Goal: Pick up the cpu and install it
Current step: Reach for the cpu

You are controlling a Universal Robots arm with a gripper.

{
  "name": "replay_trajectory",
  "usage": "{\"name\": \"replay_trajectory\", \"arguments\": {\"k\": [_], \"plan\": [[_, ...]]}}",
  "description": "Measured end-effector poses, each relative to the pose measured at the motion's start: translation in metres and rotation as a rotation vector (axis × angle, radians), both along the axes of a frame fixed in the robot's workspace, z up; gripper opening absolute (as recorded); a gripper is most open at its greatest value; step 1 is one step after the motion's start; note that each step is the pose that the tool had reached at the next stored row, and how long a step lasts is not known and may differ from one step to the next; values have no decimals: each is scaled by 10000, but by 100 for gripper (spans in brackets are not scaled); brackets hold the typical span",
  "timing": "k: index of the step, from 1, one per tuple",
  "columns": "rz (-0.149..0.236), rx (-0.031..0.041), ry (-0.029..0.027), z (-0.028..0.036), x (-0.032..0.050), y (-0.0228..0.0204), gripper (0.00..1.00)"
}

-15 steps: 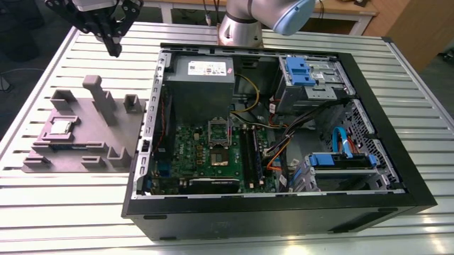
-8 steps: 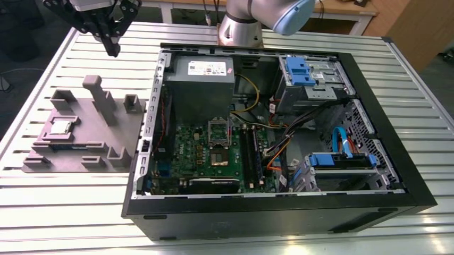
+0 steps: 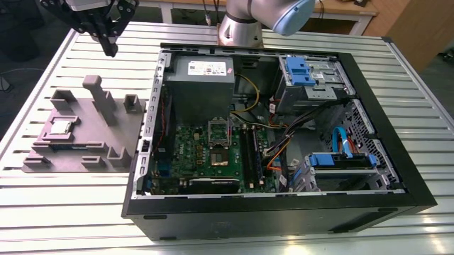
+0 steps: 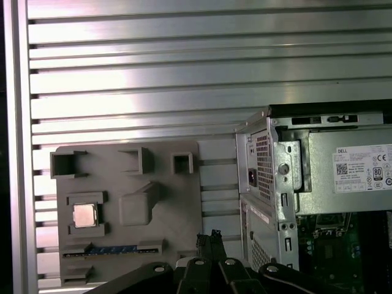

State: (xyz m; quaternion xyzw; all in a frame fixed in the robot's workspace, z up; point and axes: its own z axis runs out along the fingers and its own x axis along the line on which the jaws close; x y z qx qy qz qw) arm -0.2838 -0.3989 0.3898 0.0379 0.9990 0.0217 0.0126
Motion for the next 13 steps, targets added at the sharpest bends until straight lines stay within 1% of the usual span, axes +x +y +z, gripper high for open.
{"name": "replay_trajectory", "arguments": {"k": [13], "plan": [[0,-1,0,-1,-49,0,10]]}}
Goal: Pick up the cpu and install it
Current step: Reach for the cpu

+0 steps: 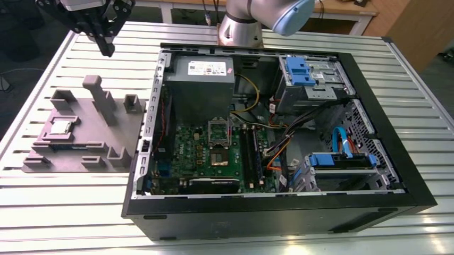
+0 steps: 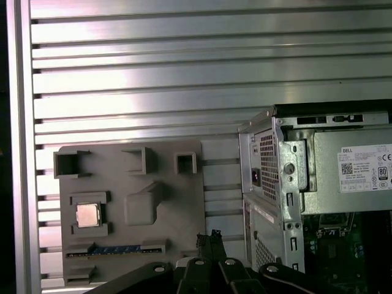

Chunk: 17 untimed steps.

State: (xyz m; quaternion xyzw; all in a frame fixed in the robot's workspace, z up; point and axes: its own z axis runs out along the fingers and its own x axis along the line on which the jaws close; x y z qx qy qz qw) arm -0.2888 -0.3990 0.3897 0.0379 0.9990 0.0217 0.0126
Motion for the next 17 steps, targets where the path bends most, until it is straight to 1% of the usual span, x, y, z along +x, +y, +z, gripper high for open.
{"name": "replay_trajectory", "arguments": {"k": [17], "plan": [[0,0,0,-2,-105,0,10]]}}
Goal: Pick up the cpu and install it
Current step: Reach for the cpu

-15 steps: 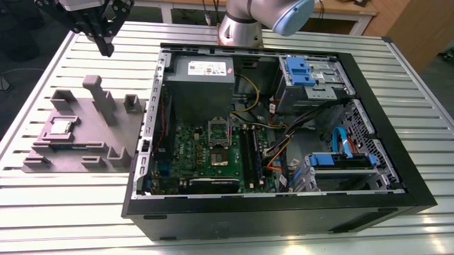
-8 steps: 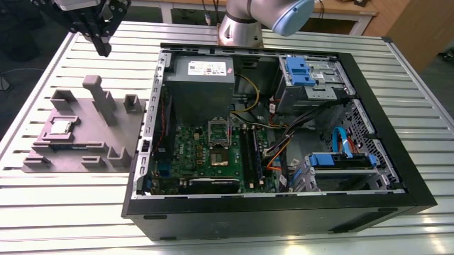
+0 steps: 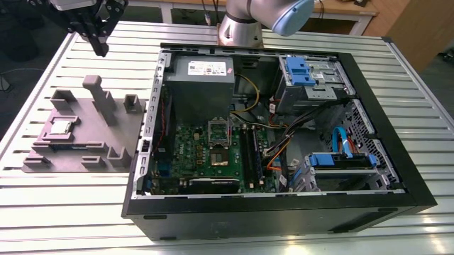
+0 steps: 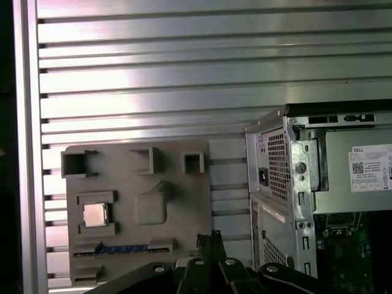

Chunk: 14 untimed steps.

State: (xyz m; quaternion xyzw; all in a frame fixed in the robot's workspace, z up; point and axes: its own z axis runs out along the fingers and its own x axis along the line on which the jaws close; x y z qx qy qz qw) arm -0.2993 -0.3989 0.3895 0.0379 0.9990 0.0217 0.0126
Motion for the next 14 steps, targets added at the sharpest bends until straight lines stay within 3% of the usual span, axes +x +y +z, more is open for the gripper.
{"name": "replay_trajectory", "arguments": {"k": [14], "plan": [[0,0,0,-1,-86,0,10]]}}
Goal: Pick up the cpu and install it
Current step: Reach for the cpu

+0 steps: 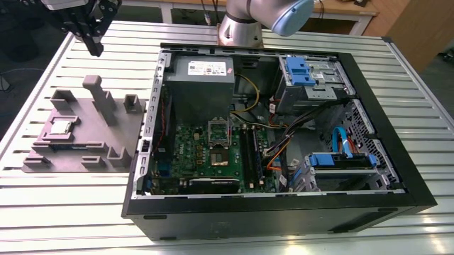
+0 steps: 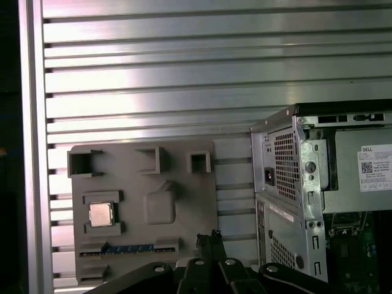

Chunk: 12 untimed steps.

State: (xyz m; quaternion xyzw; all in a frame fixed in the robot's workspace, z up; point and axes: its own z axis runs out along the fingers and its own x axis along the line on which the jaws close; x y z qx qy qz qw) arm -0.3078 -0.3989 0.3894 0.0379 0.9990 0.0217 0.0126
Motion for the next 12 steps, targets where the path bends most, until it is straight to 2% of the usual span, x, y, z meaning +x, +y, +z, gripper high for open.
{"name": "replay_trajectory", "arguments": {"k": [12], "plan": [[0,-1,0,-1,-65,0,10]]}}
